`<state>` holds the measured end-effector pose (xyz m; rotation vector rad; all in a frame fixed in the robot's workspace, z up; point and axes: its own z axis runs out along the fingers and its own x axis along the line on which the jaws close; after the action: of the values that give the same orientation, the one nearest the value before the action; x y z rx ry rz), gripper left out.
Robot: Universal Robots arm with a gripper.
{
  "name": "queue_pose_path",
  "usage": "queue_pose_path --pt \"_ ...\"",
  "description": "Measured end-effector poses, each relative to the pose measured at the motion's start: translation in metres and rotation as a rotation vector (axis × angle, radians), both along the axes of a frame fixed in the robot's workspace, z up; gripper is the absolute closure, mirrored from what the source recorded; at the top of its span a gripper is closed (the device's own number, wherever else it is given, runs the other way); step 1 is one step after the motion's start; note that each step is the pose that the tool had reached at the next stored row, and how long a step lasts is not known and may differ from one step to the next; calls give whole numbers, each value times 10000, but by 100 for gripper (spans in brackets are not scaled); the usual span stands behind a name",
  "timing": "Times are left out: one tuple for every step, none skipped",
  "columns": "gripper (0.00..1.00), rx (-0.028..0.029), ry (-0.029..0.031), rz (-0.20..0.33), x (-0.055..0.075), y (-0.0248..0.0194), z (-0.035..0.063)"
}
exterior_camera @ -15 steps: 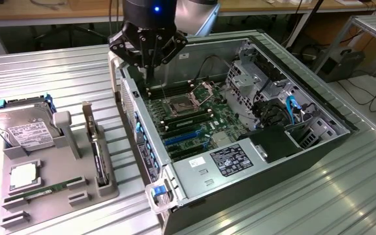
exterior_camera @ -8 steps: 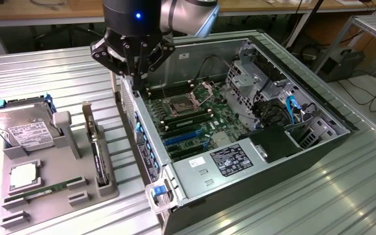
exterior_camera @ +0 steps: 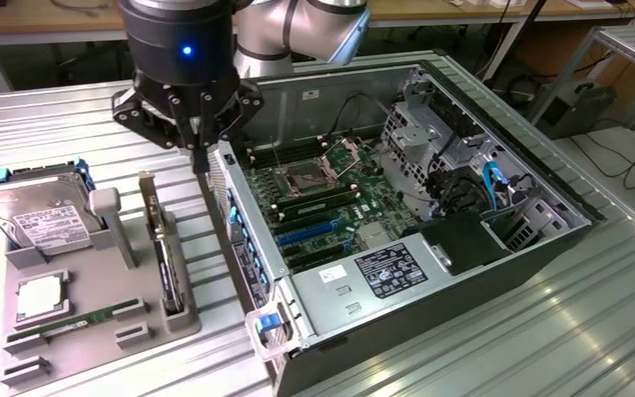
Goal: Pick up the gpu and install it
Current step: 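Reach for the gpu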
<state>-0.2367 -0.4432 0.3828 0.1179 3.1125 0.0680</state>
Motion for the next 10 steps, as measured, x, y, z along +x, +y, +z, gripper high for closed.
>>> queue_pose_path --pt "89 0 0 1 -52 -7 -13" --pt "89 0 0 -1 -98 -11 -26" --pt "89 -1 1 -1 -180 -16 -48" --pt "89 0 -1 1 -278 -22 -78" --pt "89 -1 1 -1 -337 -24 -95" --pt "89 -1 0 -2 -386 -24 -111" --pt "89 0 0 -1 -439 -26 -130" --pt "89 0 -1 0 -481 -26 -144" --pt "89 -1 1 0 -548 -26 -165" --pt "89 0 -1 -1 -560 -26 -170"
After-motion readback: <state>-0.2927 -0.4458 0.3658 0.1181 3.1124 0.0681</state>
